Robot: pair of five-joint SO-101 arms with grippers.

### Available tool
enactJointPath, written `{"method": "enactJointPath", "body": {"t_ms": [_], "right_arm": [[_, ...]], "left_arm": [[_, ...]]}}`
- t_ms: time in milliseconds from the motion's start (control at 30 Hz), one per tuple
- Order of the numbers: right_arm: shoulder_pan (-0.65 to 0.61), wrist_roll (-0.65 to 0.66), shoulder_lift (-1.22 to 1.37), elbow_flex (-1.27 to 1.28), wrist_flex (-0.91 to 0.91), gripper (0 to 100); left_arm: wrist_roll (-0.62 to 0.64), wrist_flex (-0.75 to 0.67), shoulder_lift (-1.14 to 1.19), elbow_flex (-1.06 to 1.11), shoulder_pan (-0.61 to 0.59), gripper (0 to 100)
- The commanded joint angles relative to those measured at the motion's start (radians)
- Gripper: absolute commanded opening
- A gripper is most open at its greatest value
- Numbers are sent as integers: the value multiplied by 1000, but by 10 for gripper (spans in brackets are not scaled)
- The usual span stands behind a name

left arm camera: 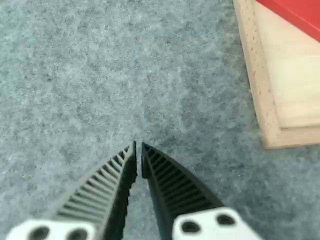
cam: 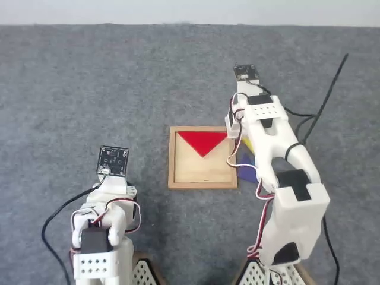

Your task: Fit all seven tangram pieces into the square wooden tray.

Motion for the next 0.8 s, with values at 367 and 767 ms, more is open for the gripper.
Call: {"method": "enactJointPath", "body": {"t_ms": [367, 767], "right_arm": [[12, 0, 16, -51, -22, 255], [10, -8, -97, -44, 5, 252]], "left_arm": [[-2, 3, -17, -10, 6, 21], [-2, 3, -17, -10, 6, 21]]}}
